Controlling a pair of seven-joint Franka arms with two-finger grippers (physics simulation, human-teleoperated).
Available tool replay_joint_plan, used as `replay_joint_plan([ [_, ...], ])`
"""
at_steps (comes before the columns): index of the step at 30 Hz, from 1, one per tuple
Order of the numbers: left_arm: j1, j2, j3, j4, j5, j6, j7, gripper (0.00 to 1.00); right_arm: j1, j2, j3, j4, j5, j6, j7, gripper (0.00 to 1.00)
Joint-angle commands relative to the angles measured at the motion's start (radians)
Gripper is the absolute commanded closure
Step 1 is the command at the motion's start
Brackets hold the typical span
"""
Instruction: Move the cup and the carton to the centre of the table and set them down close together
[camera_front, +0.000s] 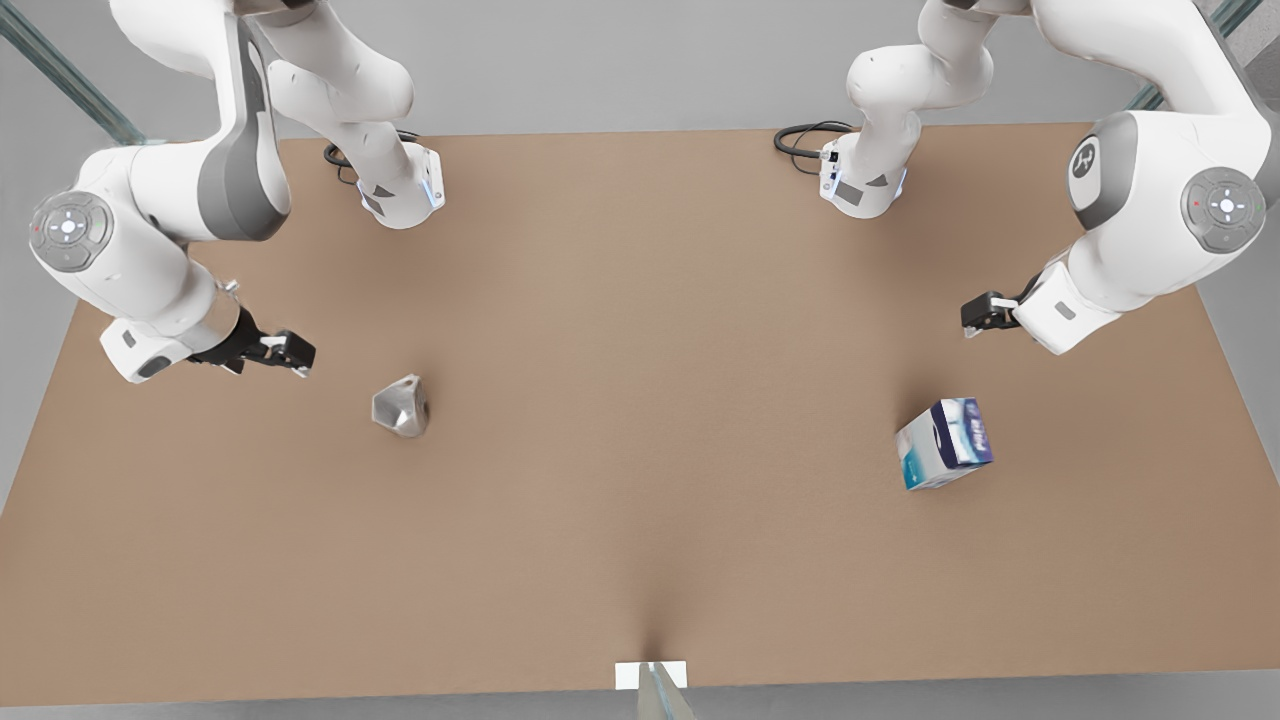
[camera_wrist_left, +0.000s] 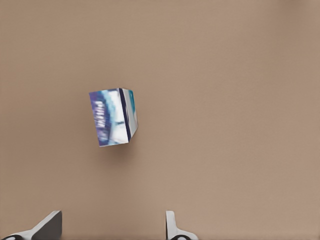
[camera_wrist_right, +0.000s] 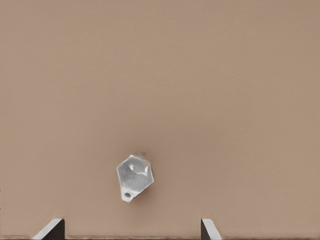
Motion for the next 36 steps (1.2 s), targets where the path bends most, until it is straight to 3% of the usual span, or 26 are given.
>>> replay_joint_plan([
  [1,0.0,0.0,0.0,0.0,0.0,0.0,0.0,0.0,-0.001,0.008,0.0,0.014,-0.001,-0.013,0.0,0.0],
  [3,0.0,0.001,0.0,0.0,0.002,0.002,0.0,0.0,0.001,0.074,-0.008,0.165,0.002,-0.16,0.003,0.0],
  [5,0.0,0.0,0.005,-0.002,0.005,-0.003,0.003,0.0,-0.017,0.097,-0.009,0.164,0.02,-0.157,-0.008,0.0],
  [8,0.0,0.0,0.034,-0.048,0.005,-0.006,0.004,0.0,0.002,0.143,0.004,0.133,0.034,-0.028,0.006,0.0],
  [12,0.0,0.028,0.034,-0.055,0.007,0.0,-0.003,0.0,0.001,0.195,0.135,0.118,0.041,0.062,0.147,0.0],
  [17,0.0,0.018,0.034,-0.072,0.007,-0.003,-0.005,0.0,0.018,0.246,0.178,0.044,0.041,0.193,0.227,0.0],
  [25,0.0,0.006,0.035,-0.091,0.007,-0.008,-0.003,0.0,0.05,0.335,0.024,0.021,0.037,0.251,0.351,0.0],
  [29,0.0,0.001,0.035,-0.098,0.007,-0.006,-0.002,0.0,0.05,0.321,0.029,0.023,0.13,0.193,0.321,0.0],
  [32,0.0,-0.006,0.035,-0.117,0.007,0.0,-0.002,0.0,0.052,0.309,-0.063,-0.031,0.317,0.204,0.296,0.0],
  [36,0.0,-0.006,0.041,-0.117,0.007,0.002,-0.002,0.0,0.052,0.315,-0.051,-0.035,0.46,0.219,0.293,0.01],
])
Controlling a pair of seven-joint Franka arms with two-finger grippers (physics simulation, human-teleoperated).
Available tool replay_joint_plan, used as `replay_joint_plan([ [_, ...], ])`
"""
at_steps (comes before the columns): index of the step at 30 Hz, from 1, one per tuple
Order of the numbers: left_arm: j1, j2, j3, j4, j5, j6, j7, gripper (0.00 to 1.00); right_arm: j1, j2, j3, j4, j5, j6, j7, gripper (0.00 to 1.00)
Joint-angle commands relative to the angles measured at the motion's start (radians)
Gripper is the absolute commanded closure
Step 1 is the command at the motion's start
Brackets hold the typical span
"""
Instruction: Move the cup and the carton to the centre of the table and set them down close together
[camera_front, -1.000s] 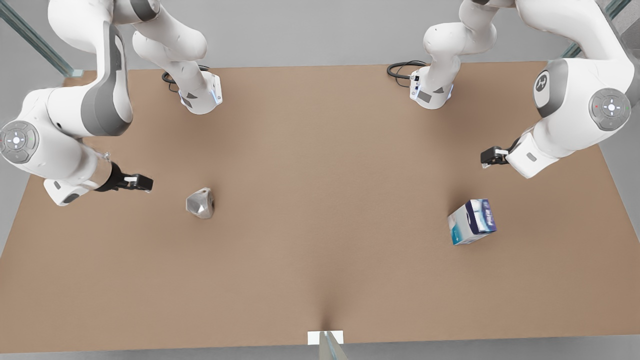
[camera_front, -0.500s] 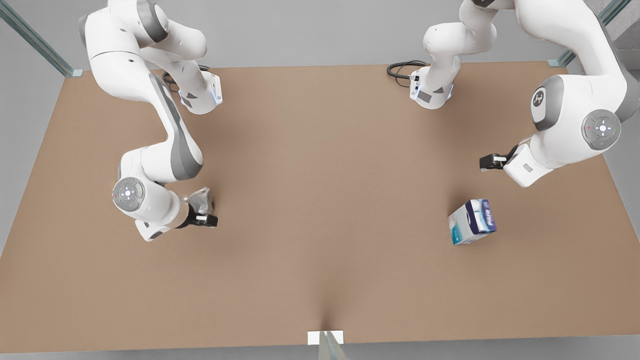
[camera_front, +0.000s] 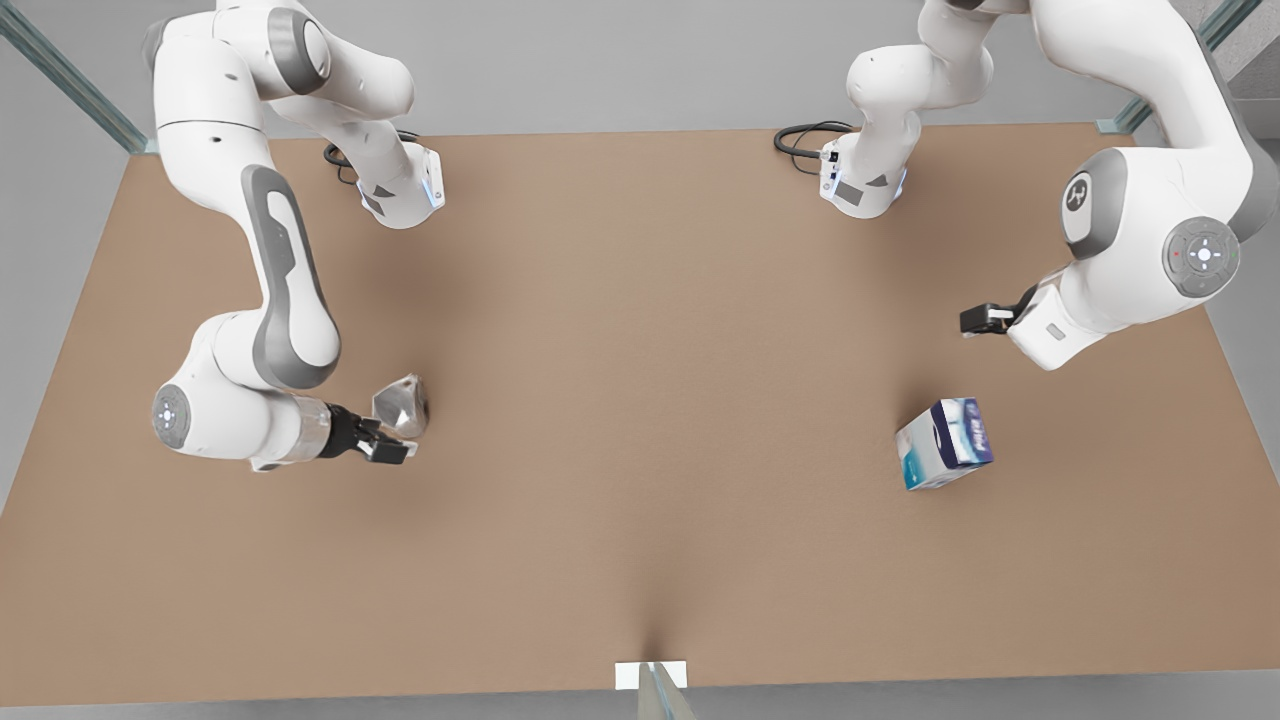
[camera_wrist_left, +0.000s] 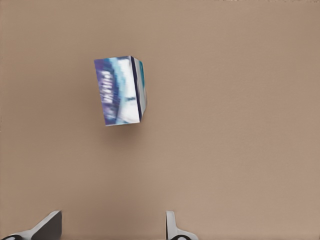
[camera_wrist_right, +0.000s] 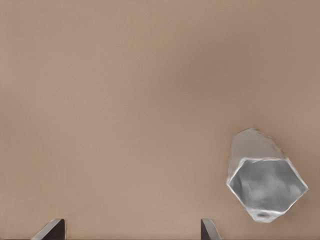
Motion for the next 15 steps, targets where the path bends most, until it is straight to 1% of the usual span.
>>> replay_joint_plan([
  [1,0.0,0.0,0.0,-0.002,0.0,0.0,0.0,0.0,0.0,-0.002,0.003,-0.004,0.0,-0.011,-0.013,0.01],
  [4,0.002,0.0,0.0,-0.008,-0.001,0.0,0.0,0.0,0.0,-0.026,0.001,0.005,-0.051,-0.182,-0.131,0.0],
  [6,0.002,-0.002,0.0,-0.009,0.0,0.0,0.0,0.0,0.0,-0.025,0.014,-0.006,-0.102,-0.197,-0.137,0.0],
  [7,0.002,-0.002,0.0,-0.017,0.0,0.001,0.0,0.0,0.0,-0.025,0.017,-0.021,-0.102,-0.188,-0.137,0.0],
  [9,0.002,0.0,0.0,-0.017,0.0,0.001,0.0,0.0,0.0,-0.02,0.041,-0.083,-0.098,-0.105,-0.133,0.0],
  [15,0.002,0.0,0.0,-0.017,-0.001,0.001,0.0,0.0,0.0,-0.003,0.034,-0.142,-0.1,-0.012,-0.136,0.0],
])
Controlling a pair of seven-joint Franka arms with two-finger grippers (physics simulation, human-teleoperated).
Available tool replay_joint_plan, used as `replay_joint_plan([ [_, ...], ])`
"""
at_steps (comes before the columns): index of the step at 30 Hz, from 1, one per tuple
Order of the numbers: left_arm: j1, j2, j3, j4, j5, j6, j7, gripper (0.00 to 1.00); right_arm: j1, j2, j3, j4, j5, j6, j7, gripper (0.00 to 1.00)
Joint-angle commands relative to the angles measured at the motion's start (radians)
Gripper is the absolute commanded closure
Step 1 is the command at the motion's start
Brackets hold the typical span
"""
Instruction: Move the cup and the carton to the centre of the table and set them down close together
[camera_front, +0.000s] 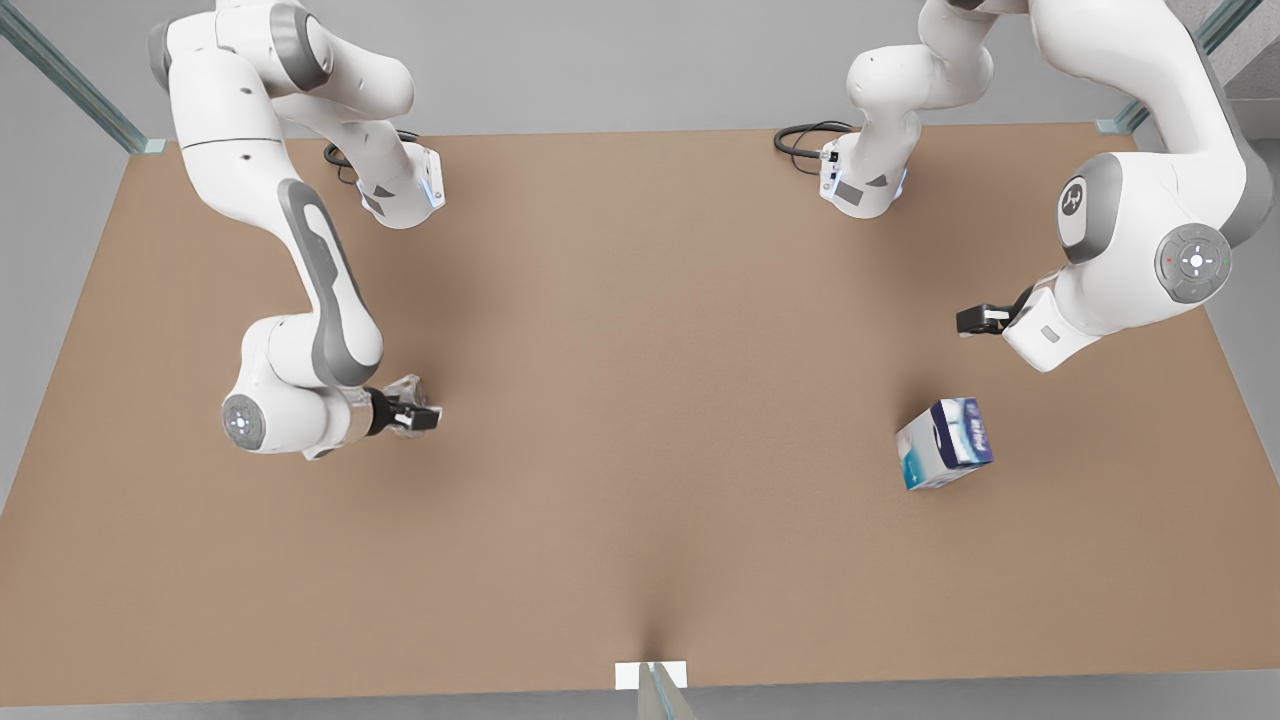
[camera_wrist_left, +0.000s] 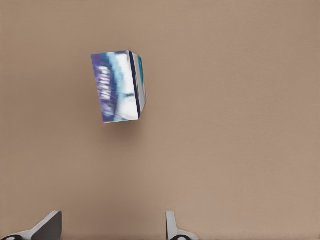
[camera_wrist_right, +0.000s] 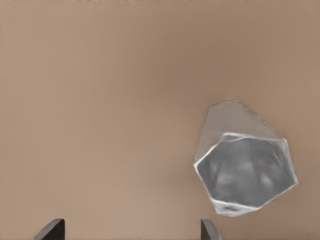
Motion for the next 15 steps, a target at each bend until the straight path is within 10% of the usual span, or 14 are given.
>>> replay_joint_plan([
  [1,0.002,0.0,0.0,0.0,0.0,0.0,0.0,0.0,0.001,0.0,0.002,-0.02,-0.001,0.036,0.0,0.0],
  [15,0.003,0.001,0.0,-0.005,0.0,0.002,0.0,0.0,0.001,-0.022,-0.013,-0.213,-0.045,0.251,-0.071,0.01],
])
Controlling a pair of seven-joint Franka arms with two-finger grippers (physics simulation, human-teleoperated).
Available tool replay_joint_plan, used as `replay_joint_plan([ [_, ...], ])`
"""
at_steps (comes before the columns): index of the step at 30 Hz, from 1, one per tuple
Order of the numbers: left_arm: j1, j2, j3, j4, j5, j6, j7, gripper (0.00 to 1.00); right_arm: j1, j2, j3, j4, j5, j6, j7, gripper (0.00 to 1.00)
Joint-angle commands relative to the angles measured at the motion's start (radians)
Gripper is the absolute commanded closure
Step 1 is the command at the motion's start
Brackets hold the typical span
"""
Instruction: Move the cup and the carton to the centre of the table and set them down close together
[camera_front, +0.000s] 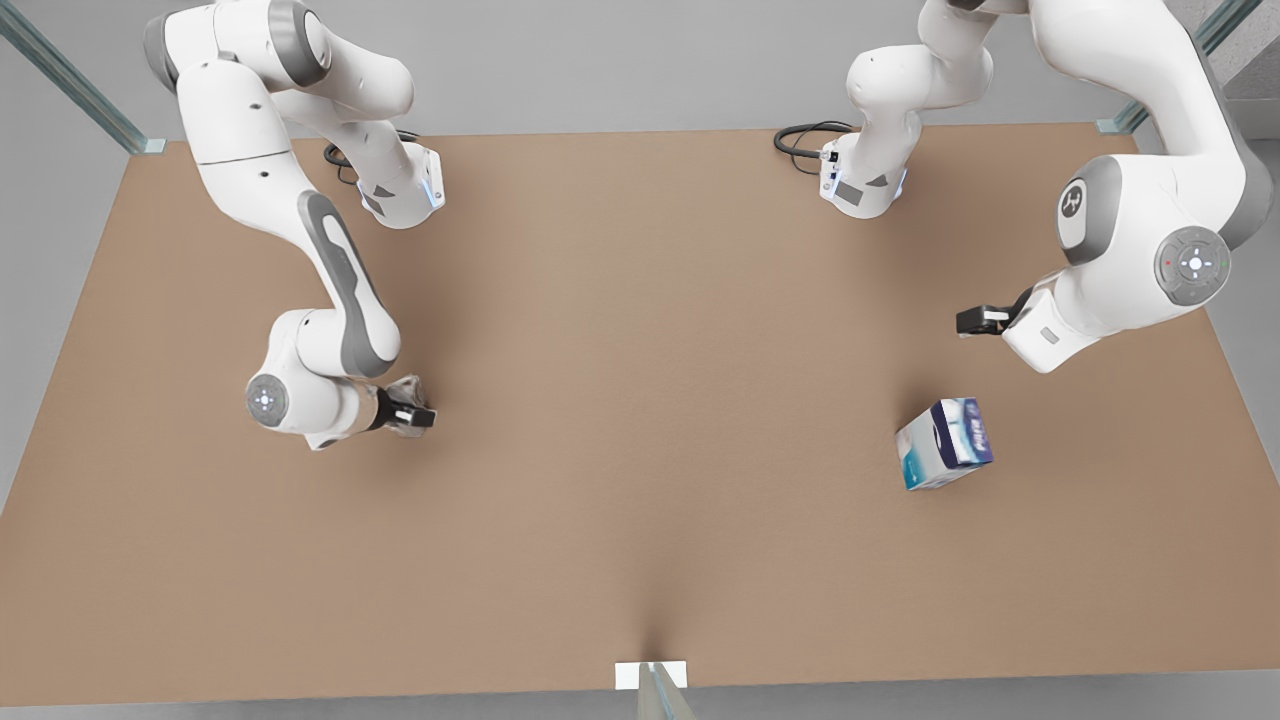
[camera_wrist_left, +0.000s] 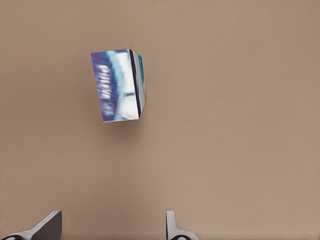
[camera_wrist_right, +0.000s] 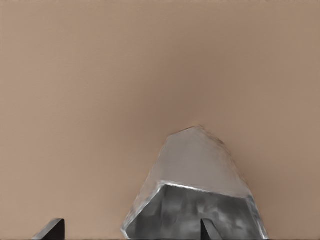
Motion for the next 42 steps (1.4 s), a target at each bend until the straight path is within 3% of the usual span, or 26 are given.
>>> replay_joint_plan([
  [1,0.001,0.0,0.0,0.0,0.0,-0.001,0.0,0.0,0.0,0.0,0.001,-0.01,0.0,0.017,0.0,0.01],
  [8,0.001,0.002,0.0,0.003,0.0,-0.001,0.0,0.0,0.001,0.006,0.019,-0.048,0.003,0.091,0.002,0.02],
  [9,-0.001,0.0,0.0,0.003,0.0,-0.001,0.0,0.0,0.001,0.006,0.018,-0.048,0.005,0.089,0.003,0.23],
  [10,-0.001,0.0,0.0,0.008,-0.005,0.0,-0.003,0.0,0.001,0.015,0.015,-0.04,0.008,0.088,0.009,0.62],
  [11,-0.001,-0.001,0.0,0.009,-0.005,0.002,-0.012,0.0,0.001,0.02,0.01,-0.037,0.015,0.088,0.015,0.79],
  [17,-0.001,-0.021,0.0,0.023,-0.006,-0.001,-0.063,0.0,0.02,0.051,-0.033,0.013,0.023,0.048,0.04,0.79],
  [33,-0.001,-0.031,0.0,0.025,-0.001,0.02,-0.09,0.0,0.044,0.054,-0.034,0.148,0.011,-0.063,0.12,0.79],
  [39,-0.001,-0.035,0.0,0.025,0.0,0.025,-0.112,0.0,0.213,0.184,-0.044,0.455,-0.043,-0.152,0.471,0.79],
  [42,0.005,-0.034,0.0,0.018,0.0,0.041,-0.11,0.0,0.342,0.288,-0.129,0.667,-0.038,-0.25,0.612,0.79],
])
